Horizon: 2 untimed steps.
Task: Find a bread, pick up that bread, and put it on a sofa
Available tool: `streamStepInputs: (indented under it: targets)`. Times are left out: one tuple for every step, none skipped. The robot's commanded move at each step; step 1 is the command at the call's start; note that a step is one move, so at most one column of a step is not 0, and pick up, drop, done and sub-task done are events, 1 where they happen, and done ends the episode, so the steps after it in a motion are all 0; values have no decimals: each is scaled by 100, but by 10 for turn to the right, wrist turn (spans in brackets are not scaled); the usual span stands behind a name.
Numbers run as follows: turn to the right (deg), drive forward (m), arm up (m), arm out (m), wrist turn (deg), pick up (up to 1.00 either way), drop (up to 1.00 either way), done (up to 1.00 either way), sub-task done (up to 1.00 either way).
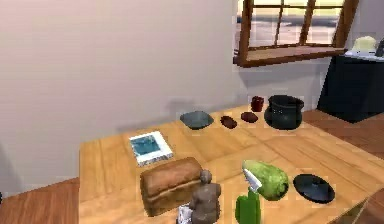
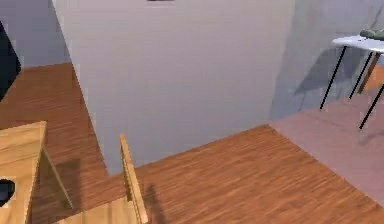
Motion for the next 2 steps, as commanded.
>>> streamStepInputs:
  targets:
    - [-450, 0, 0, 0, 0, 0, 0, 0, 0]
    - [-450, 0, 0, 0, 0, 0, 0, 0, 0]
